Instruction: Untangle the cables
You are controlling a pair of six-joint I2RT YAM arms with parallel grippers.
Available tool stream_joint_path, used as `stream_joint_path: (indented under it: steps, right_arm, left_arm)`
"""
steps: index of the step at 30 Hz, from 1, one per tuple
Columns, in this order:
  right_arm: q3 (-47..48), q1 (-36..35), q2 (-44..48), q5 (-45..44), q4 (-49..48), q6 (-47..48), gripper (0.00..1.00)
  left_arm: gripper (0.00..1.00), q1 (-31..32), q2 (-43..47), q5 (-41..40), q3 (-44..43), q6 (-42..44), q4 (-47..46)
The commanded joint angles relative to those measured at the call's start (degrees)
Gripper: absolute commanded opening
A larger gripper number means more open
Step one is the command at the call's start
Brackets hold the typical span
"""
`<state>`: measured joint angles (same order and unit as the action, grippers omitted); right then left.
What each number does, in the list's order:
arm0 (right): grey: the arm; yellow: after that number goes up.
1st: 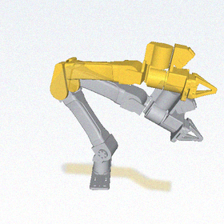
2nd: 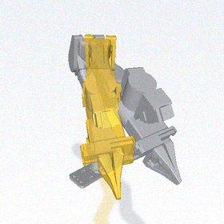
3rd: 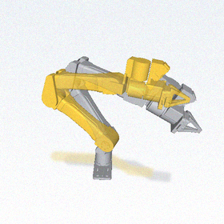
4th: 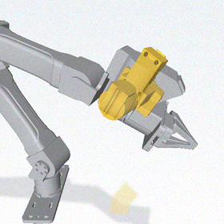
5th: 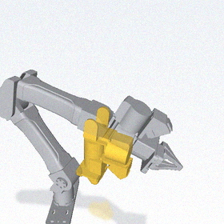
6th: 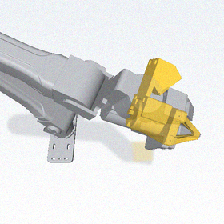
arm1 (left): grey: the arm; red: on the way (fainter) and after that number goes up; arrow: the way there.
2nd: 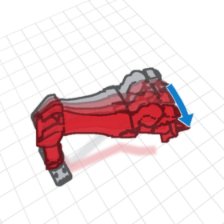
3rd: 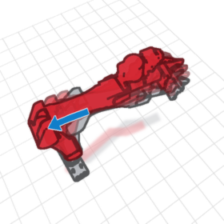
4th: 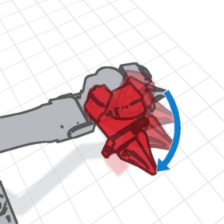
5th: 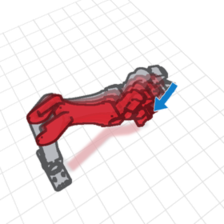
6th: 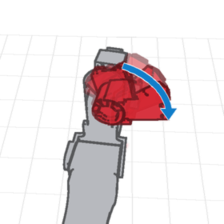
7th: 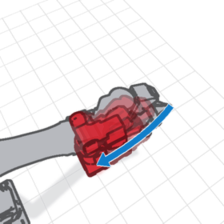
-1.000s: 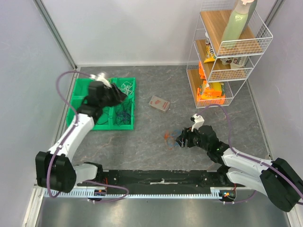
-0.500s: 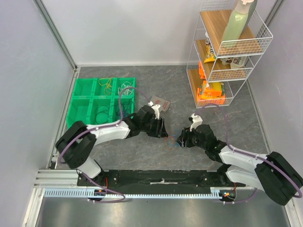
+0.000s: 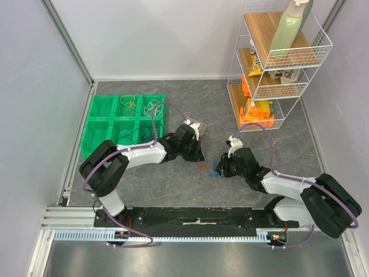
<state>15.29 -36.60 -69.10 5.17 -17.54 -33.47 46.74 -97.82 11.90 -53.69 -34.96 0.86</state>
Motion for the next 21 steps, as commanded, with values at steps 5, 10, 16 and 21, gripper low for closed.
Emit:
stream_joint_path:
  steps: [5, 10, 16, 21]
  right_arm:
    - [3.61, 0.39, -3.06, -3.92, 2.94, -1.42, 0.21]
    - [4.49, 0.56, -1.74, -14.64, 10.49, -6.95, 0.06]
    - [3.87, 0.91, 3.00, -21.69, 16.48, -12.05, 0.06]
    - [5.18, 0.91, 7.66, -19.68, 17.18, -6.45, 0.23]
  left_arm:
    - [0.02, -0.33, 11.40, -4.34, -1.60, 10.60, 6.69]
    - [0.02, -2.35, 25.46, -6.71, 0.69, 17.20, 8.89]
    - [0.02, -5.16, 40.41, -9.61, -0.88, 21.77, 13.72]
    - [0.02, -5.34, 45.70, -7.25, -3.70, 22.22, 15.13]
